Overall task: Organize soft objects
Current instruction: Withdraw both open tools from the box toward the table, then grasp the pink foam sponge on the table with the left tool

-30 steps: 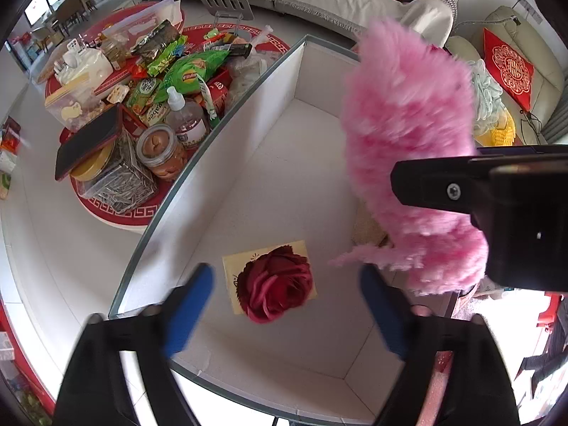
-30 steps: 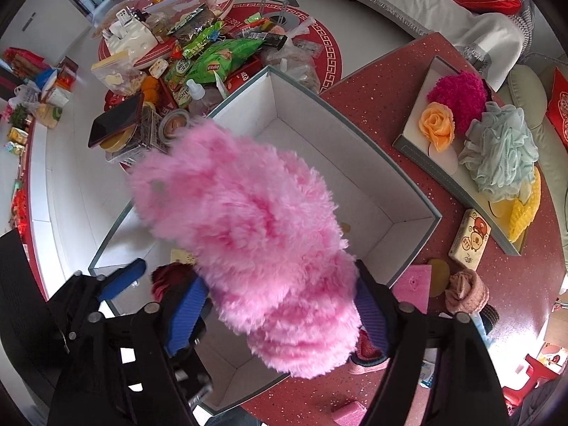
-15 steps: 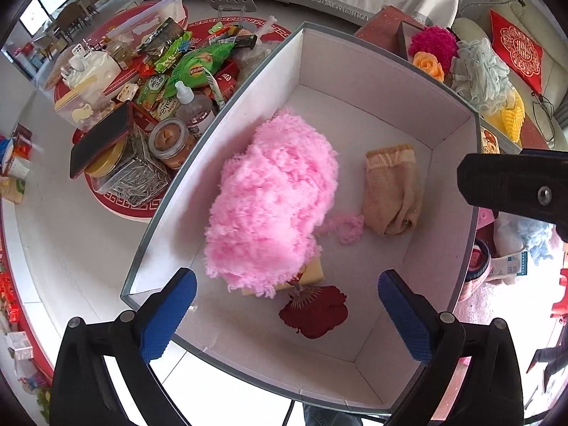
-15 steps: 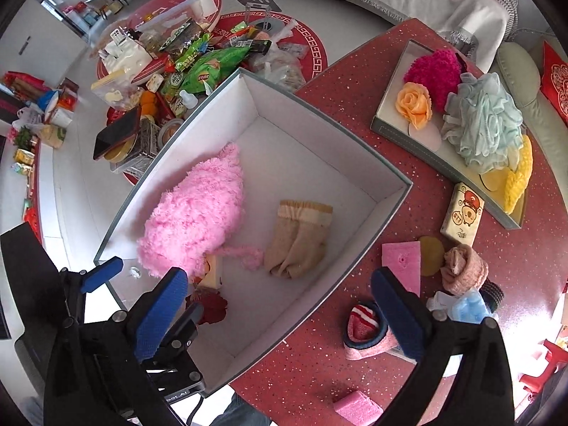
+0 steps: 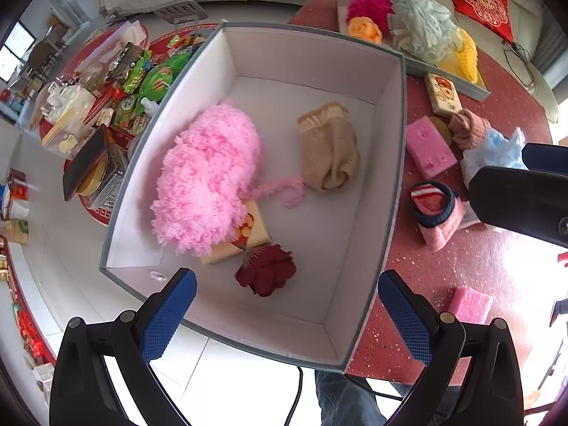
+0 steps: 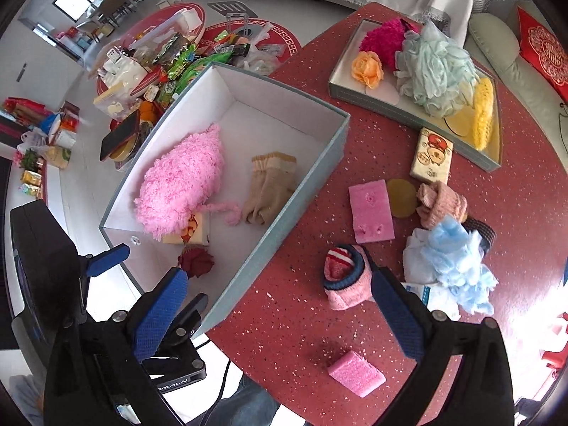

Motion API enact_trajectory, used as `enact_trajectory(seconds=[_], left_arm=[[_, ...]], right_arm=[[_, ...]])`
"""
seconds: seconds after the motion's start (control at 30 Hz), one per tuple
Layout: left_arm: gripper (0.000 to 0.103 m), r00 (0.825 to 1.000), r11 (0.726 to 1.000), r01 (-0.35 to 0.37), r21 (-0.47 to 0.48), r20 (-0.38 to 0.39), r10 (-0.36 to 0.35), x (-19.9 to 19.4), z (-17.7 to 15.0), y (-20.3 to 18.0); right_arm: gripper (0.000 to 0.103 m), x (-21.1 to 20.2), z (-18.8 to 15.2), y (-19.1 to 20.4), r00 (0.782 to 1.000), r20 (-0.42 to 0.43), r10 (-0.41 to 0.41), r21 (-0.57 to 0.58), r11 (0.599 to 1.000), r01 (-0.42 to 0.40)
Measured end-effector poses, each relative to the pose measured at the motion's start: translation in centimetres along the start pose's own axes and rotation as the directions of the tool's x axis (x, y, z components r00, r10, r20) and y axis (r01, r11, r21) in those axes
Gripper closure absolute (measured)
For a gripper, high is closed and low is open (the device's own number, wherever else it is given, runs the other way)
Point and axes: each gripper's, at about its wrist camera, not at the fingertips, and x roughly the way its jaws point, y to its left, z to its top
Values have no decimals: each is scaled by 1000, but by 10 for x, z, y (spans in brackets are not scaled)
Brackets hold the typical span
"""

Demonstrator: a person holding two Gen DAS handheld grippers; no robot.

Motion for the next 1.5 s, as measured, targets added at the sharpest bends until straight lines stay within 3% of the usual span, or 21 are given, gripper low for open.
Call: enact_trajectory(seconds=[0.2,0.37,0.7,0.83,1.0,1.17,1.27,1.4,1.5], left_arm=[[0,999,992,33,123,-31,-30,-5,-12,-49],[0,997,967,60,247,-56,-47,-4,-18,-94],[0,985,885,119,451,-166,-48,40,-44,-190],[0,983,869,136,476,-174,-59,55,-53,-225],[0,974,886,177,429,-204,-95,73,-55,-255],[0,975,891,136,433,-218,-43,98,-60,-270],[0,981,903,119,413,-186,-44,100,-57,-262],[0,983,935,111,337,-176,-53,103,-42,-236],[0,982,942,113,316,-181,-57,105,-34,-227]], right_arm=[[0,-5,-39,-47,1000,-8,-18,115,993,19],[0,-13,-77,-94,999,-5,-42,221,974,43],[0,1,-178,-192,994,-100,-47,514,853,92],[0,9,-212,-213,989,-143,-36,567,816,112],[0,15,-242,-232,982,-186,-22,601,788,131],[0,17,-253,-243,977,-211,-32,594,789,154],[0,16,-247,-246,977,-208,-42,580,799,157],[0,13,-212,-244,986,-163,-39,545,829,122],[0,11,-173,-238,993,-107,-43,503,859,92]])
